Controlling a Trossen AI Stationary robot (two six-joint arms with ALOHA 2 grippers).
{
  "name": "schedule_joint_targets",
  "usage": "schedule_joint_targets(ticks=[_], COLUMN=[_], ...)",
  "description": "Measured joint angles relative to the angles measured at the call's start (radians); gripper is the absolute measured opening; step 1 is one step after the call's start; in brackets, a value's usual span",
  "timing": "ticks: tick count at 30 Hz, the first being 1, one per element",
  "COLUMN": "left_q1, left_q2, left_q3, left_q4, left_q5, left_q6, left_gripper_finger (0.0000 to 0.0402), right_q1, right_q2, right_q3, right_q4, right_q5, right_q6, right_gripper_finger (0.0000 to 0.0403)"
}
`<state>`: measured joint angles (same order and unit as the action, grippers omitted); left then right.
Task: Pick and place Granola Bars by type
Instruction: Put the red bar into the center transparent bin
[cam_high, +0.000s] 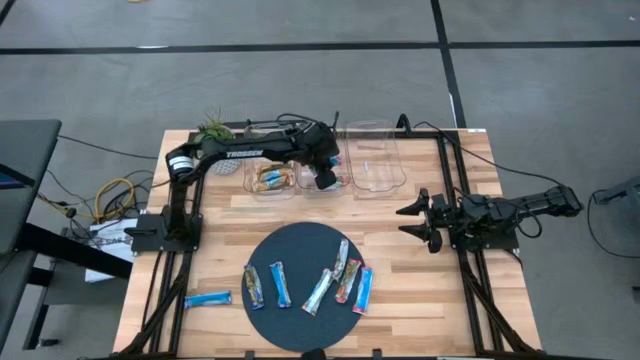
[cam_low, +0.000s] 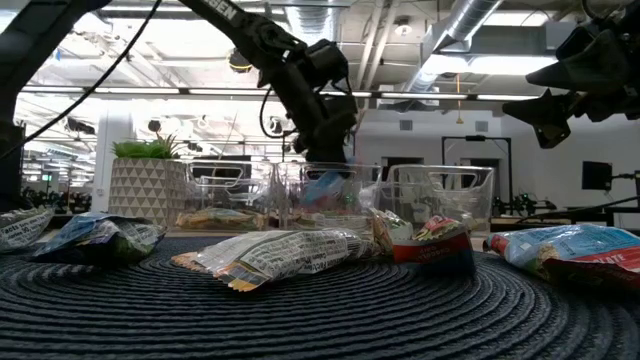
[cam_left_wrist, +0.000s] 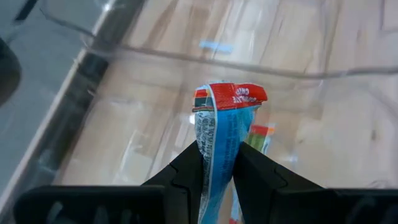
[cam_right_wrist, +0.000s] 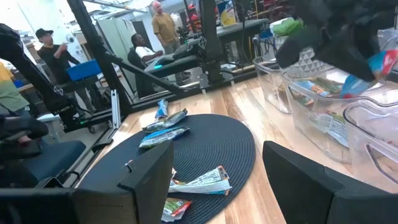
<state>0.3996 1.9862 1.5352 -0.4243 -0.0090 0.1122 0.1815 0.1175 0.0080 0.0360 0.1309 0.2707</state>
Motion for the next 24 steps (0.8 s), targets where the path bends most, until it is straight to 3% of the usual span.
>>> schedule_joint_targets(ticks=[24], left_q1=[0.004], left_q2=[0.062], left_q3=[0.0], left_q4=[-0.071], left_q5=[0.039], left_q6=[0.021], left_gripper_finger=[0.0073], right_q1=[0.0], right_q2=[0.0], right_q3=[0.0], right_q4=[-0.001], right_q5=[0.001], right_q6=[0.0], right_gripper_finger=[0.0244])
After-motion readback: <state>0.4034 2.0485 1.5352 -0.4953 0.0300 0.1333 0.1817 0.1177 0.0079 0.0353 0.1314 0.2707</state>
